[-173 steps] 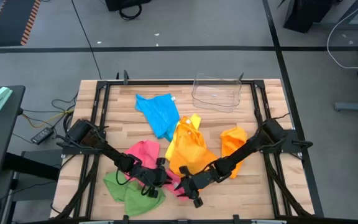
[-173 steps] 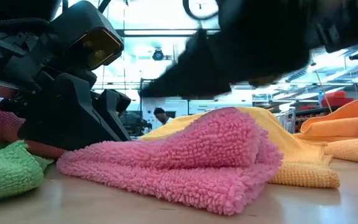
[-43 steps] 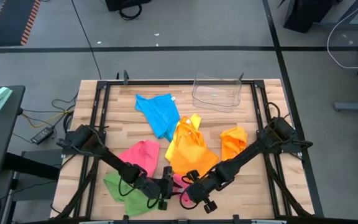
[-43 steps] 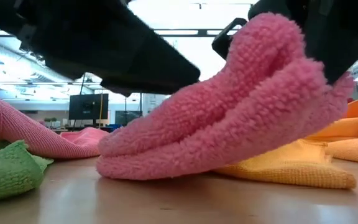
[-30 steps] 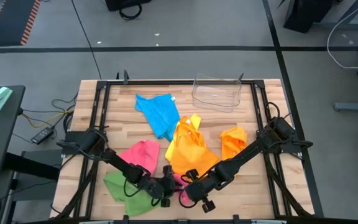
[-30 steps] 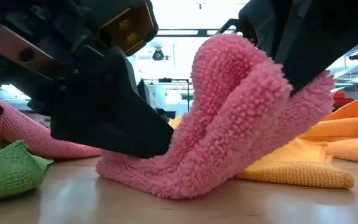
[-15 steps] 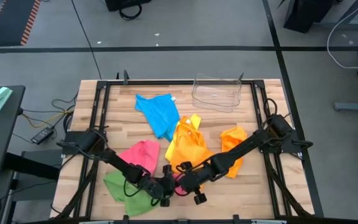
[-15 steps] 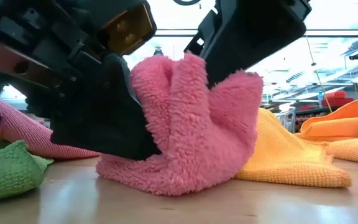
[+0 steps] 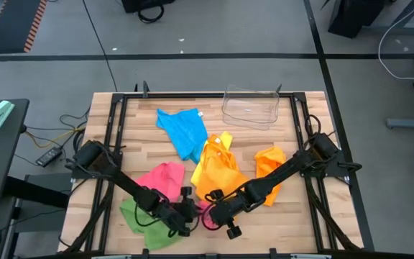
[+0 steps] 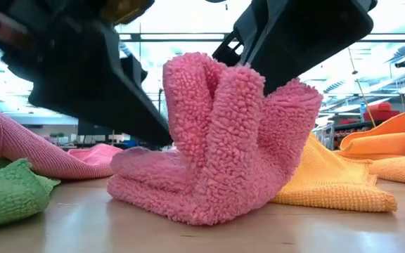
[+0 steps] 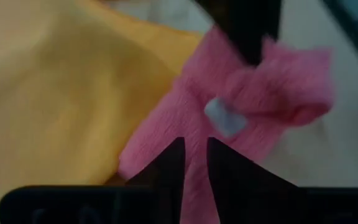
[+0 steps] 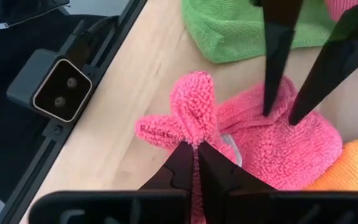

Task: Fold microfiber towels
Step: Fold the top pink microfiber cloth

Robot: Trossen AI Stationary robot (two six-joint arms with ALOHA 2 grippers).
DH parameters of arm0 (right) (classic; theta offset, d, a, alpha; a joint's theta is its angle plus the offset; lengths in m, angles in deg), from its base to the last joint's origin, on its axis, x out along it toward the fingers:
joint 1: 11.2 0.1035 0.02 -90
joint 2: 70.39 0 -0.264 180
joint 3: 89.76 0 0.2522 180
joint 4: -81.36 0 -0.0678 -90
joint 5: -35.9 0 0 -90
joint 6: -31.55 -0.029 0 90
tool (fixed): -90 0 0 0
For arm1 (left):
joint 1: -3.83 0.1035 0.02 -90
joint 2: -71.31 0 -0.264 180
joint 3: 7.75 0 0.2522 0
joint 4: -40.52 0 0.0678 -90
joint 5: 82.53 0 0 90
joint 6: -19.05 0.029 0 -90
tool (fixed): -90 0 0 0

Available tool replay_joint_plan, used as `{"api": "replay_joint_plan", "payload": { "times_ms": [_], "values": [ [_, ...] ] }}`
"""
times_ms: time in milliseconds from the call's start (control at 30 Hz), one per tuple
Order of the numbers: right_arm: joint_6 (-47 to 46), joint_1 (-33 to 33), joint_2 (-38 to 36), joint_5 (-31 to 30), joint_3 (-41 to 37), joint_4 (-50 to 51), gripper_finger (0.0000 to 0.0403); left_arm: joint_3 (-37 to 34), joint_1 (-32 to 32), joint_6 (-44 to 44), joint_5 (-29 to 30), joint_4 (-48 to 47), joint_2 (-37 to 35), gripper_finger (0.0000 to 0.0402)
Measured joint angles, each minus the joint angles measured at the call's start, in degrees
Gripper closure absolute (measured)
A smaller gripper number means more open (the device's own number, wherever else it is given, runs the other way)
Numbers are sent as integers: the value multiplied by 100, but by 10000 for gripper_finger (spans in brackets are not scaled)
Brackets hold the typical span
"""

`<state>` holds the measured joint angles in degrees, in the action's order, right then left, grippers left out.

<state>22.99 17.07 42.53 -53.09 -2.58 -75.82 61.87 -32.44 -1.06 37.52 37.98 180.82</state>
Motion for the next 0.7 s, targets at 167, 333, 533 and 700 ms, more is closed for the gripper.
{"api": "replay_joint_plan", "payload": {
  "times_ms": [167,333,533,700],
  "values": [
    [-30,-86,0,-1,1,-65,386,-2,17,-208,-3,-353,75,337],
    [-26,-262,0,0,1,-139,386,0,20,-299,21,-441,113,340],
    [391,-438,0,65,1,-386,386,-1,20,-278,86,-473,117,340],
    [784,-562,3,185,1,-508,386,-2,20,-264,102,-513,117,344]
  ]
}}
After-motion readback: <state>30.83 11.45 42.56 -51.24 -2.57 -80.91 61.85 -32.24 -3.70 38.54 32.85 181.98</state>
